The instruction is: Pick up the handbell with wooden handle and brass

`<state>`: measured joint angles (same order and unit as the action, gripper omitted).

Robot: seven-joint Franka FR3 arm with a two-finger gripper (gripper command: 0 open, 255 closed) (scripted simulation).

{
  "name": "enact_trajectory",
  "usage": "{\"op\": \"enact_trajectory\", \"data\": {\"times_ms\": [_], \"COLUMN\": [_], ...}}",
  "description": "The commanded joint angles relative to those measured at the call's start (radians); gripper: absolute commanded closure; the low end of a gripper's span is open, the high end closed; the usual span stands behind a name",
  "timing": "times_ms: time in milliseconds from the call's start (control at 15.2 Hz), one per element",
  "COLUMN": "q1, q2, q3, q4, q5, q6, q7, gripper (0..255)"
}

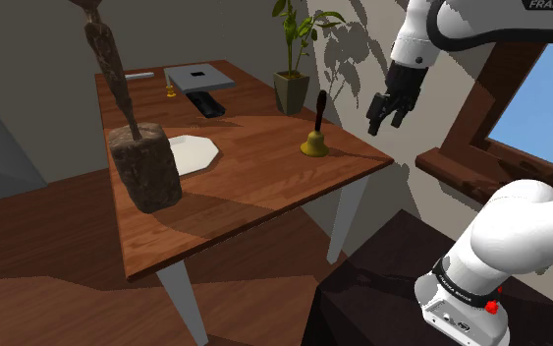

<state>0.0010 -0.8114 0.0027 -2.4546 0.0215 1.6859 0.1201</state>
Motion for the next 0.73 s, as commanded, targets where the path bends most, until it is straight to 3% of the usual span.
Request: {"op": "enact_trajectory", "data": {"times_ms": [0,660], "q1": [0.000,-0.040], "q2": [0.000,0.447], "q3": [0.000,-0.038], "q4": [0.000,0.349], "q5": [0.000,-0.027], "q6": [0.000,0.046], "q7": [0.000,0.005], "gripper": [0,0]}}
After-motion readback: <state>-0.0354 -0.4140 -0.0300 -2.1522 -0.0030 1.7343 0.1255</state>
